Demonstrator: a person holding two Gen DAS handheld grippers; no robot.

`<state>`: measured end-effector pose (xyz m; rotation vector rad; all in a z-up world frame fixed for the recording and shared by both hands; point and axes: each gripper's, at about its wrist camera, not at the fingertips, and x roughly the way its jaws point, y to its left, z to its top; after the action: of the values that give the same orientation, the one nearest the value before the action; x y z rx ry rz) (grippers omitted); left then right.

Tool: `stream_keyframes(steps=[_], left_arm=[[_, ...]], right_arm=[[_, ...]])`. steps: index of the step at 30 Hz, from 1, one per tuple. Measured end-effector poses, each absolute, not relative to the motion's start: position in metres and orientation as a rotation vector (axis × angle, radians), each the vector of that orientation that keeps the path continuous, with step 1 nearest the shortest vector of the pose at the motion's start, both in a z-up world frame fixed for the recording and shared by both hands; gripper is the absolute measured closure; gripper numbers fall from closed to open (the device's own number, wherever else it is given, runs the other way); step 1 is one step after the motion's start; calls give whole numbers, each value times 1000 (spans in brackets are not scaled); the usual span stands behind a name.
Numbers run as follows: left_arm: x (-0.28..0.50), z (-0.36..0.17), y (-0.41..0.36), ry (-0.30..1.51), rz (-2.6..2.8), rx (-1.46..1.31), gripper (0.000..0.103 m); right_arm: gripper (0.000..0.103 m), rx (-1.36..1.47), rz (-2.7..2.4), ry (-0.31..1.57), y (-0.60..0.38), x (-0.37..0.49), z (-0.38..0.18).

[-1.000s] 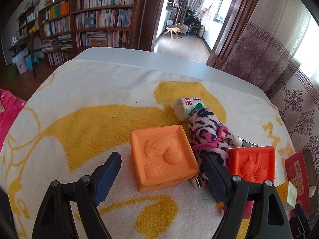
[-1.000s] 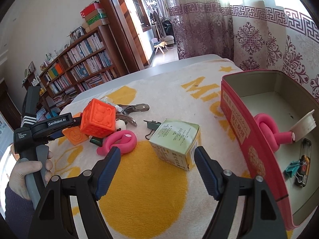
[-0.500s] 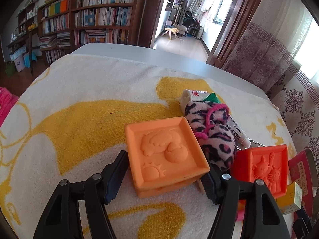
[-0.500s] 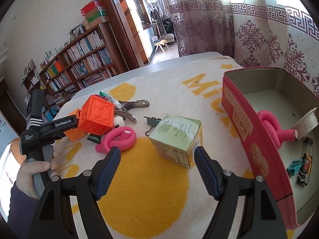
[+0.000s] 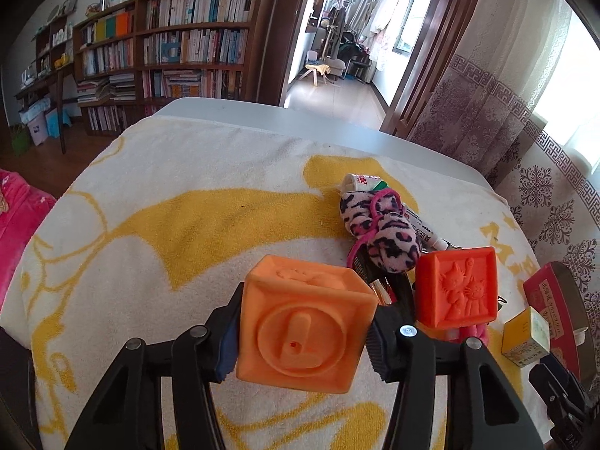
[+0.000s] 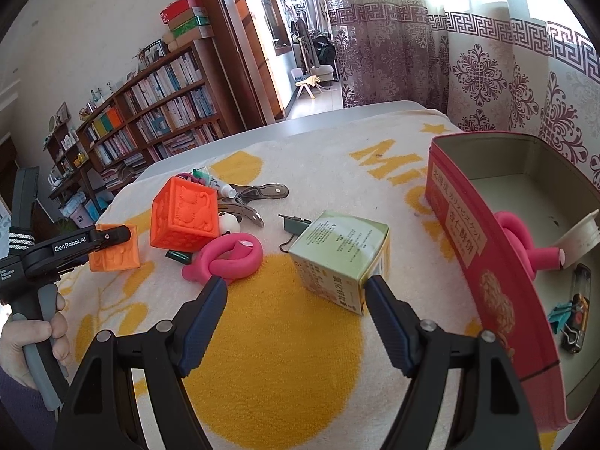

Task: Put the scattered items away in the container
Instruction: 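Grasp the orange rubber cube with the left tool, then grasp the pink foam ring with the right tool while the left tool holds the cube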

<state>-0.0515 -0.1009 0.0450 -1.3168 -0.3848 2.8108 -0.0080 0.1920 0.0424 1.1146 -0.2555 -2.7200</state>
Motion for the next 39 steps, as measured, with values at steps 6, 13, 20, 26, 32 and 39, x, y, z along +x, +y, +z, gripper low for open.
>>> stream_keyframes(steps=[6,13,20,26,32,39], left_arm=[[-37,41,-98,-377,2792,-1312,46],[-26,44,-104,-438,2779,-1272,46],[-21,46,-109,-488,2766,-1247,46],[-17,49,-108,-502,2752,-1230,46],[-18,48,-106,-504,2737,-1236,46],[-17,47,-104,-498,2735,-1241,46]], right_arm=[[24,1114,-2763,-266,195,-5,44],[23,1033,-2716,-197,169,3,63],[23,1143,-2530,-237,131,-22,49],[24,1259,-2542,-153,111,-52,29],[24,1319,-2569,-111,106,-76,13],[40,1300,-2570,-104,110,-70,13]])
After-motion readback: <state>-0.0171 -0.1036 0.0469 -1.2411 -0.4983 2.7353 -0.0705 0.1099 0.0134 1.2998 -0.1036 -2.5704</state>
